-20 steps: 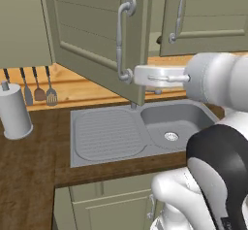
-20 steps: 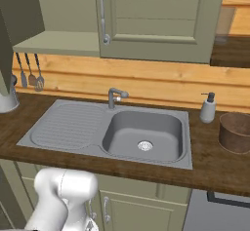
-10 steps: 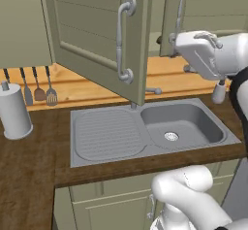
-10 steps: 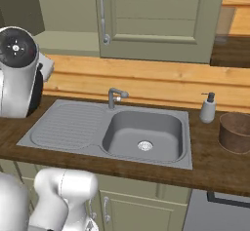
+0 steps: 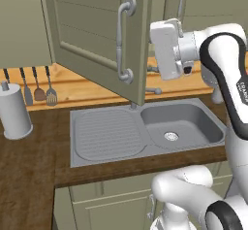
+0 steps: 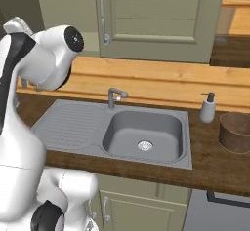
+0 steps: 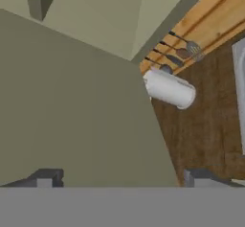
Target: Open the cabinet, pick up the bread from the cabinet and place it in the basket. Then move the basket to the dining counter.
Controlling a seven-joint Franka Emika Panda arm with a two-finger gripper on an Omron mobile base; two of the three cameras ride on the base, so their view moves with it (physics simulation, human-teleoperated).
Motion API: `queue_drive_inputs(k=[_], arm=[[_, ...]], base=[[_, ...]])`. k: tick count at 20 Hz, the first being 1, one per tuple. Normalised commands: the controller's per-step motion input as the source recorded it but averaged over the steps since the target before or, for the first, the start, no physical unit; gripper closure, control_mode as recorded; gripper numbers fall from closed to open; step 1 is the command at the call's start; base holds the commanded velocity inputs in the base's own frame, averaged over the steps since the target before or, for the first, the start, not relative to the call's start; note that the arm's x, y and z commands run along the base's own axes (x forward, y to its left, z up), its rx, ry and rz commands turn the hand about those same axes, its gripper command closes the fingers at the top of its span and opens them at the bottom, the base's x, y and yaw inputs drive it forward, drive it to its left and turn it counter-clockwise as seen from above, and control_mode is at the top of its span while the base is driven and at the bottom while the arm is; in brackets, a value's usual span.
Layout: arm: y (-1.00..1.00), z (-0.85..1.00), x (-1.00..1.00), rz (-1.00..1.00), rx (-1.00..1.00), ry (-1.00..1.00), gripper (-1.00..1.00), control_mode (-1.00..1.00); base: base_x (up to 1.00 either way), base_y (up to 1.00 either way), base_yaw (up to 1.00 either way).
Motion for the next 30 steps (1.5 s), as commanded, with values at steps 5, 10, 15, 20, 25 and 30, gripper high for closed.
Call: queue_drive_inputs(k=[5, 10, 15, 20, 25, 30], arm=[[1.0, 0.0, 0.1, 0.4, 0.07, 0.33, -1.0, -1.0], [1.0, -0.1, -0.62, 0.39, 0.0, 0.12, -1.0, -1.0], [1.0, -0.35, -0.53, 0.2, -0.03, -0.16, -1.0, -1.0], [0.73, -0.17, 0.57, -0.08, -0.07, -0.35, -1.0, -1.0], [-0.92, 0.0, 0.38, -0.04, 0.0, -0.4, -1.0, -1.0], [-1.0, 0.1, 0.12, -0.01, 0.0, -0.45, -1.0, -1.0]], base=[[0.0, 0.0, 0.0], [0.0, 0.0, 0.0], [0.0, 0.0, 0.0], [0.0, 0.0, 0.0], [0.0, 0.0, 0.0], [0.0, 0.0, 0.0]])
